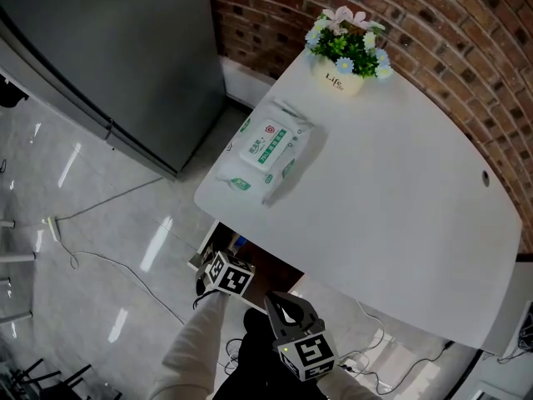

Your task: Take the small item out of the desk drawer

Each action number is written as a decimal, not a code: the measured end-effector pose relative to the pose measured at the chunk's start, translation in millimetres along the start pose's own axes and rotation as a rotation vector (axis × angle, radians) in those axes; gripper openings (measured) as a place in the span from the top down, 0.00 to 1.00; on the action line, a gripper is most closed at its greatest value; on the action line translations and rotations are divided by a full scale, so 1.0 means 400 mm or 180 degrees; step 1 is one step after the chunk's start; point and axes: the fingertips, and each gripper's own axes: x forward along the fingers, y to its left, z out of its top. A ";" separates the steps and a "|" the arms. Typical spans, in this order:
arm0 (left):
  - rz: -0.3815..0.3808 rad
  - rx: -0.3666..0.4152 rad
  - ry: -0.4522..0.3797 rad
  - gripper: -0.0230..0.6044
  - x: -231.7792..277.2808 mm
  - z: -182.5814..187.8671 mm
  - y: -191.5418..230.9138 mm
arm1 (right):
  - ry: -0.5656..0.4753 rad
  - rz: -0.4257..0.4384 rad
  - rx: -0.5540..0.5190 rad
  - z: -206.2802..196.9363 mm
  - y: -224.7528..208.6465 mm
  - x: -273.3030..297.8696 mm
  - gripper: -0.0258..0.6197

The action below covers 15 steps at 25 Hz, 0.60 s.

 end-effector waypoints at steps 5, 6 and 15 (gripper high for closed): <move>-0.0007 -0.0032 0.0106 0.56 0.033 -0.013 0.010 | 0.0076 -0.0002 0.0034 -0.018 -0.008 0.020 0.92; -0.0025 -0.0083 0.0126 0.56 0.041 -0.017 0.010 | 0.0093 -0.0007 0.0048 -0.022 -0.011 0.023 0.92; 0.0097 0.0029 0.0389 0.79 0.099 -0.060 0.023 | 0.0214 -0.0026 0.0105 -0.052 -0.025 0.037 0.92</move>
